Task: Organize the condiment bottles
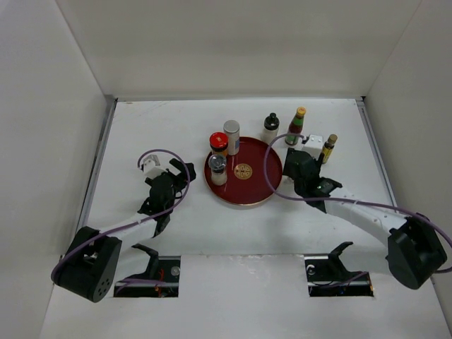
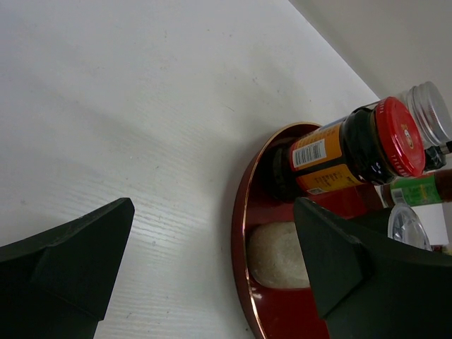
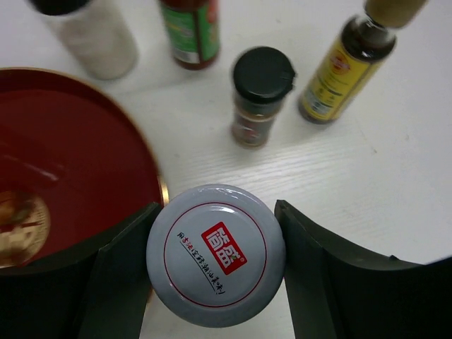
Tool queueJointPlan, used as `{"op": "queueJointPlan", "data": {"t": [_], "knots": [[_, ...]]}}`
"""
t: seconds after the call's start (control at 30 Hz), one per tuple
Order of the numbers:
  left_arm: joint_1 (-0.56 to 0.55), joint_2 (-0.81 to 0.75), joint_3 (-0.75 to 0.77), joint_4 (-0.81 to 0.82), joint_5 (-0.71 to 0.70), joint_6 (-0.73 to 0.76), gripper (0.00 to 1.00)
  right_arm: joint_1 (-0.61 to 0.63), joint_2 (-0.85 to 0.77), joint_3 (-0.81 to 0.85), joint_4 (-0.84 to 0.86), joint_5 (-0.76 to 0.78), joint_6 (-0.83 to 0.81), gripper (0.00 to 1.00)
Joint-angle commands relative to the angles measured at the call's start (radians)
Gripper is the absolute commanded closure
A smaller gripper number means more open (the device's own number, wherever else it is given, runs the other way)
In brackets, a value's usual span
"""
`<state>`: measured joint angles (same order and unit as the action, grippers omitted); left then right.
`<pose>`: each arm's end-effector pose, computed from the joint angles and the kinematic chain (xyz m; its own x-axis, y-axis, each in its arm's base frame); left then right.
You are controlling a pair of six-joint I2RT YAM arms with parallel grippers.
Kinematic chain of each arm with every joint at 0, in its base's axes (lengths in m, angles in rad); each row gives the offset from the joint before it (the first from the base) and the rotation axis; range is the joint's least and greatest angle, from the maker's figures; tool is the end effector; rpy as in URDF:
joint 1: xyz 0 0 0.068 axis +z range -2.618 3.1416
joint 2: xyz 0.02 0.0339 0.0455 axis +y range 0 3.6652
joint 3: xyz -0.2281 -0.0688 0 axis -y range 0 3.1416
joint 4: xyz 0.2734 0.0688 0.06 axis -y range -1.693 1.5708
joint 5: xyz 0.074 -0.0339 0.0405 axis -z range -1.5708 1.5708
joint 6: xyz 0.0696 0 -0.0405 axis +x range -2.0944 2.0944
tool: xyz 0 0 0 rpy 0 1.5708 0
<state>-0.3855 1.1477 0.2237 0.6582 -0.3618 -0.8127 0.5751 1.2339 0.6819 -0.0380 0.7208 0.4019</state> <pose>0.2624 -0.0799 0.1029 -0.1929 -0.6546 -0.7309 -0.1525 0.7559 -0.6367 0.2883 0.1321 0.1662 -0.4095 0.0848 -0.9084 0.2301 0.9731 -0.0129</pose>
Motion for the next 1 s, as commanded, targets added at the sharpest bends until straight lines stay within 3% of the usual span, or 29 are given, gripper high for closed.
{"op": "queueJointPlan", "data": {"t": [0.0, 0.33, 0.67, 0.73, 0.87, 0.97], "knots": [[0.003, 0.001, 0.011, 0.049, 0.011, -0.009, 0.0, 0.088, -0.028, 0.097, 0.111, 0.039, -0.041, 0.47], [0.015, -0.016, 0.002, 0.049, 0.007, -0.008, 0.0, 0.327, 0.265, 0.298, 0.242, -0.133, -0.002, 0.46], [0.015, -0.014, 0.003, 0.049, 0.014, -0.008, 0.0, 0.43, 0.43, 0.358, 0.254, -0.187, 0.037, 0.42], [0.012, -0.006, 0.008, 0.049, 0.014, -0.008, 0.0, 0.433, 0.432, 0.347, 0.257, -0.178, 0.038, 0.35], [0.017, -0.017, 0.003, 0.049, 0.015, -0.008, 0.0, 0.433, 0.402, 0.34, 0.244, -0.19, 0.029, 0.1], [0.014, -0.019, 0.002, 0.049, 0.009, -0.008, 0.0, 0.423, 0.305, 0.305, 0.24, -0.182, -0.008, 0.03]]}}
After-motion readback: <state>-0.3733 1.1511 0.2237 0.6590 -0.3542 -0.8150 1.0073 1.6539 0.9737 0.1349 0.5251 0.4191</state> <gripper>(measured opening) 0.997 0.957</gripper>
